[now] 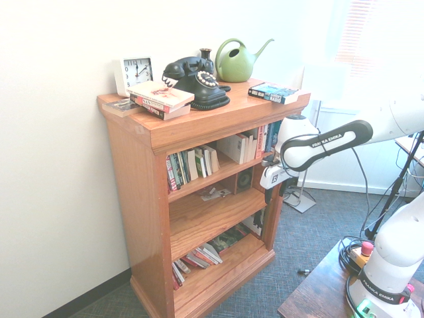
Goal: Shelf the books
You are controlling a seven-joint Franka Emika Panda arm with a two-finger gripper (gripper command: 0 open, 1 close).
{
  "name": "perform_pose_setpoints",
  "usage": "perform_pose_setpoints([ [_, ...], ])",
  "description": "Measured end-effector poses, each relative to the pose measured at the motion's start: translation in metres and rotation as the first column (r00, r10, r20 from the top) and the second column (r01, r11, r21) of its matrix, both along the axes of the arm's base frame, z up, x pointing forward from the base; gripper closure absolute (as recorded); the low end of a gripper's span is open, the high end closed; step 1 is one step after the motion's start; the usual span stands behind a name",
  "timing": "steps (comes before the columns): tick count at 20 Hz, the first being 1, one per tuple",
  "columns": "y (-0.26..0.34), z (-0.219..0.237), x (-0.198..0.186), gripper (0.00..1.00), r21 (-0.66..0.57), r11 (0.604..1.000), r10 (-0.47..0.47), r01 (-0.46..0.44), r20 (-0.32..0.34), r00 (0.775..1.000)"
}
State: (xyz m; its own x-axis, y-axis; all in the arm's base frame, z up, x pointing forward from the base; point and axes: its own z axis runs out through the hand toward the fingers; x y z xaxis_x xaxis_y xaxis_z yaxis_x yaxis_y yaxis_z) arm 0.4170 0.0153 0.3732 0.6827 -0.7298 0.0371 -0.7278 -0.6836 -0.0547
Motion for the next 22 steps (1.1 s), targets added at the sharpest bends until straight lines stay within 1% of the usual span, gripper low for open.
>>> perform_pose_setpoints([
  [3, -0.001, -0.001, -0.001, 0.00, -0.017, 1.000, -0.014, 0.014, -0.006, 1.000],
  [6, -0.007, 0.002, -0.002, 0.00, -0.065, 0.997, -0.052, 0.052, 0.011, 0.999],
  [8, -0.019, 0.015, -0.004, 0.00, -0.109, 0.989, -0.093, 0.098, 0.049, 0.994],
  [11, -0.048, 0.054, -0.017, 0.00, -0.193, 0.966, -0.148, 0.173, 0.134, 0.980],
  [14, -0.073, 0.099, -0.038, 0.00, -0.300, 0.926, -0.167, 0.229, 0.217, 0.962],
  [18, -0.088, 0.152, -0.056, 0.00, -0.456, 0.844, -0.147, 0.281, 0.308, 0.940],
  [19, -0.088, 0.164, -0.056, 0.00, -0.494, 0.821, -0.131, 0.287, 0.327, 0.936],
  [22, -0.082, 0.192, -0.051, 0.00, -0.584, 0.757, -0.087, 0.293, 0.355, 0.931],
])
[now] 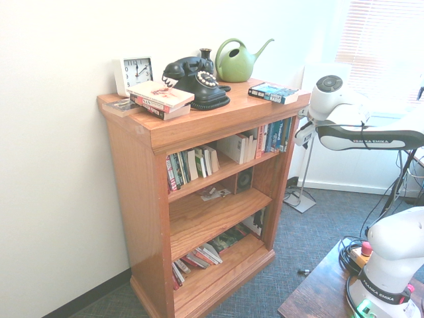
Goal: Shelf the books
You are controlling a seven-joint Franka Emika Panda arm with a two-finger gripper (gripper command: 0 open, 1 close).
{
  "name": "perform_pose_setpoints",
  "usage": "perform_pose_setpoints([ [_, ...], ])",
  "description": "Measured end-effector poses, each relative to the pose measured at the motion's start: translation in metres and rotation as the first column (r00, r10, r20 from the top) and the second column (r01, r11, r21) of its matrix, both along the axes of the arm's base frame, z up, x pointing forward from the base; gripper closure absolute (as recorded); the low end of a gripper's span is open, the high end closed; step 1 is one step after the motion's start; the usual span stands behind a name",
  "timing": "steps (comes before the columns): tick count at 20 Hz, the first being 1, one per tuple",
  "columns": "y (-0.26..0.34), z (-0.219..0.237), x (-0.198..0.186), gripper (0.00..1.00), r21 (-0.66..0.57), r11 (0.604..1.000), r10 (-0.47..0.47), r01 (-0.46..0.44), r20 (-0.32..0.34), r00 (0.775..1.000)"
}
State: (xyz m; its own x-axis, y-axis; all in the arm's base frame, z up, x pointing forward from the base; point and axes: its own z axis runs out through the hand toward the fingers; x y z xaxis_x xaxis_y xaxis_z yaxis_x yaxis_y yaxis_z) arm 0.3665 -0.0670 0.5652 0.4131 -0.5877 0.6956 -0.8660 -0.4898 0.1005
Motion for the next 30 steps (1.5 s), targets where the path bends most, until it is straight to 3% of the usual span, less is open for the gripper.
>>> perform_pose_setpoints([
  [8, 0.015, 0.036, 0.036, 0.00, -0.249, 0.968, -0.015, 0.011, -0.017, 1.000],
  [14, 0.024, 0.042, 0.041, 0.00, -0.337, 0.941, -0.034, 0.020, -0.037, 0.999],
  [22, 0.043, 0.044, 0.041, 0.00, -0.476, 0.879, -0.041, 0.016, -0.043, 0.998],
  [30, 0.048, 0.029, 0.064, 0.00, -0.584, 0.812, -0.058, 0.017, -0.052, 0.997],
])
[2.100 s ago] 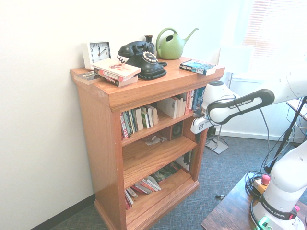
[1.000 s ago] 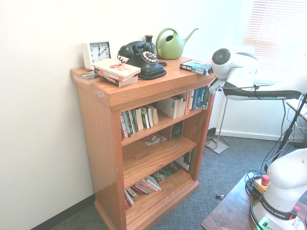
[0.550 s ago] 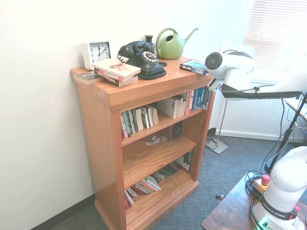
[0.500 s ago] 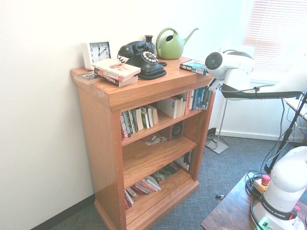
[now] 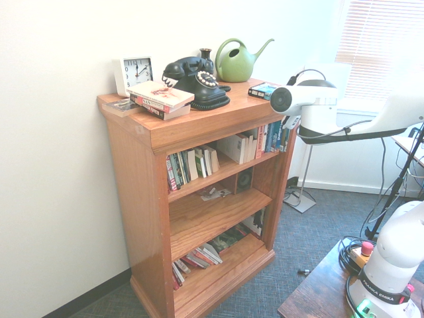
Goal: Shelf the books
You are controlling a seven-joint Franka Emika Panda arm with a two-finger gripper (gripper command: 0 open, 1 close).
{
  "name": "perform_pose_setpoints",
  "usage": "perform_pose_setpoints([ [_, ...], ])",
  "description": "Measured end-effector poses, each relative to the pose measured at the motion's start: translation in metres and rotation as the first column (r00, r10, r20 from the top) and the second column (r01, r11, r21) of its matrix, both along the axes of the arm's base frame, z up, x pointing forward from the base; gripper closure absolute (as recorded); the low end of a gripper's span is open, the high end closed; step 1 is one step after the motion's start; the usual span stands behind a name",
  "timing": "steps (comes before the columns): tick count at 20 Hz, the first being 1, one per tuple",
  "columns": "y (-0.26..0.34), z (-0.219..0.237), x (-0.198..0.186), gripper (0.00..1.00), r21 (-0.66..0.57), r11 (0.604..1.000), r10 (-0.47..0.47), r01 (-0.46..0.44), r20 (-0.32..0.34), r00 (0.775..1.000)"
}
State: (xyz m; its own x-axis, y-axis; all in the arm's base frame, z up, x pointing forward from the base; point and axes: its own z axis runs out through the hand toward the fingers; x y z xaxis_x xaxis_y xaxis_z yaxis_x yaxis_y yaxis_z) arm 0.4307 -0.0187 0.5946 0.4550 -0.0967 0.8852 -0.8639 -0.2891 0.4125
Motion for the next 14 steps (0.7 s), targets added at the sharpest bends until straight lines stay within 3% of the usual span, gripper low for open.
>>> perform_pose_setpoints([
  [14, 0.015, -0.004, 0.039, 0.00, -0.108, 0.994, -0.007, 0.009, 0.026, 1.000],
])
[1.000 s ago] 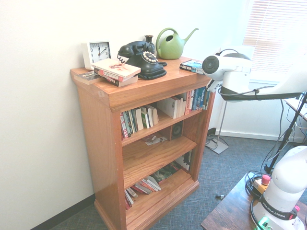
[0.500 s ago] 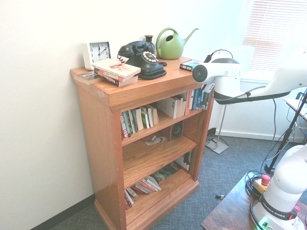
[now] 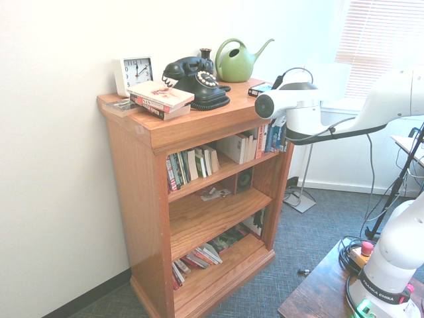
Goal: Shelf the books
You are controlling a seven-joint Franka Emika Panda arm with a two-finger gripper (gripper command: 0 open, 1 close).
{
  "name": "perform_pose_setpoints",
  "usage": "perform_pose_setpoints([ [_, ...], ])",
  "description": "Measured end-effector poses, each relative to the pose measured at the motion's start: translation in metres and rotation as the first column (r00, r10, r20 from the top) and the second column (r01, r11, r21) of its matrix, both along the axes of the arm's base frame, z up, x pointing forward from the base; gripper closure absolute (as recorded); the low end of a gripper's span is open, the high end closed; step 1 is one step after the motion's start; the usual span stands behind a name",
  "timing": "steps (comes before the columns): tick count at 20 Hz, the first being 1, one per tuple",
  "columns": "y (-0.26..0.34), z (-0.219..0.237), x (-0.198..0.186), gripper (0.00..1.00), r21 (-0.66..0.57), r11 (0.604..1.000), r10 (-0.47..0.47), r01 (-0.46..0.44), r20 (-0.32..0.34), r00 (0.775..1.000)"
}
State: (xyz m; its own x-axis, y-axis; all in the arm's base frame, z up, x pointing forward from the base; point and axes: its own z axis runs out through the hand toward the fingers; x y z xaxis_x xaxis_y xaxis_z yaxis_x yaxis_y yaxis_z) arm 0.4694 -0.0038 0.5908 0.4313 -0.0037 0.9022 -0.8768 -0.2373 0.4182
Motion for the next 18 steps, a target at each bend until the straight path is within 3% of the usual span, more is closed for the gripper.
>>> perform_pose_setpoints([
  [9, -0.002, -0.005, 0.033, 0.00, -0.013, 1.000, -0.027, 0.027, 0.000, 1.000],
  [10, -0.004, -0.005, 0.036, 1.00, -0.014, 0.999, -0.030, 0.030, 0.000, 1.000],
  [18, -0.003, -0.001, 0.039, 1.00, -0.015, 0.999, -0.039, 0.039, 0.008, 0.999],
])
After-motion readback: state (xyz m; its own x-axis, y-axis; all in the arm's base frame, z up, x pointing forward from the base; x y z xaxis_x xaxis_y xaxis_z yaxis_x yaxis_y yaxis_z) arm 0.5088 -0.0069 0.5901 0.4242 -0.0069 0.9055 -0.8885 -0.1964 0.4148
